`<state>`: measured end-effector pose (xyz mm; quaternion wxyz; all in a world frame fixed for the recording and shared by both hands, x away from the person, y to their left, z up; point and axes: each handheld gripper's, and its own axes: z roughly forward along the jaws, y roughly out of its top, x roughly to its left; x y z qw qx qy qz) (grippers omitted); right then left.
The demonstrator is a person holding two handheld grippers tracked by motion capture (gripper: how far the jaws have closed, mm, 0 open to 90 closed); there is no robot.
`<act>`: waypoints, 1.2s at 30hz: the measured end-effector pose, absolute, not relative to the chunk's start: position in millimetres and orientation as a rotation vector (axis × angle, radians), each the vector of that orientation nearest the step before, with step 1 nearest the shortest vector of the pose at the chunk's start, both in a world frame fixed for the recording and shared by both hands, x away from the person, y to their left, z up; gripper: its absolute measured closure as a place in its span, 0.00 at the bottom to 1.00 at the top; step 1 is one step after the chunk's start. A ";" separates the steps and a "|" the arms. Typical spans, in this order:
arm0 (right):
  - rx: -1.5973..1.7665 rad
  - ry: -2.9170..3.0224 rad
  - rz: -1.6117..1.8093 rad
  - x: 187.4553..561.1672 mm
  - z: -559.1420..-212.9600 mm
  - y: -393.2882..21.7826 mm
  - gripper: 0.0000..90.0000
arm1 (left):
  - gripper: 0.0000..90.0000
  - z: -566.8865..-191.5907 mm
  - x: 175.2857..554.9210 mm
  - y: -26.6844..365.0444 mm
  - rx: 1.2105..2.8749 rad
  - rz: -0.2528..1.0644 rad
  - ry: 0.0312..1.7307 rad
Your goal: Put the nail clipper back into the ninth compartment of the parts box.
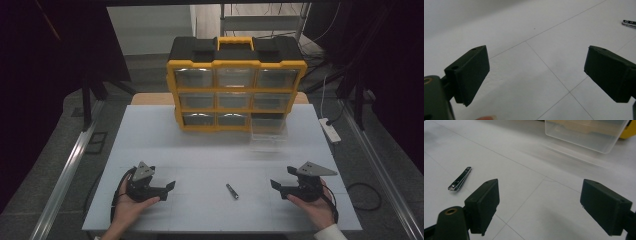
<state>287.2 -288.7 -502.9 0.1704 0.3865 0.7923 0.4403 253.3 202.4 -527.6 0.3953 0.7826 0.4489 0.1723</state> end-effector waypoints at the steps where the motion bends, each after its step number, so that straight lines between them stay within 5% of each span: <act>1: 1.098 2.251 1.251 287.2 -502.9 -288.7 0.18 | 0.08 -527.8 252.9 202.3 1.984 0.432 1.139; 36: 1.130 2.251 1.168 282.7 -464.4 -270.9 0.21 | 0.08 -527.3 250.0 202.4 1.995 0.451 1.118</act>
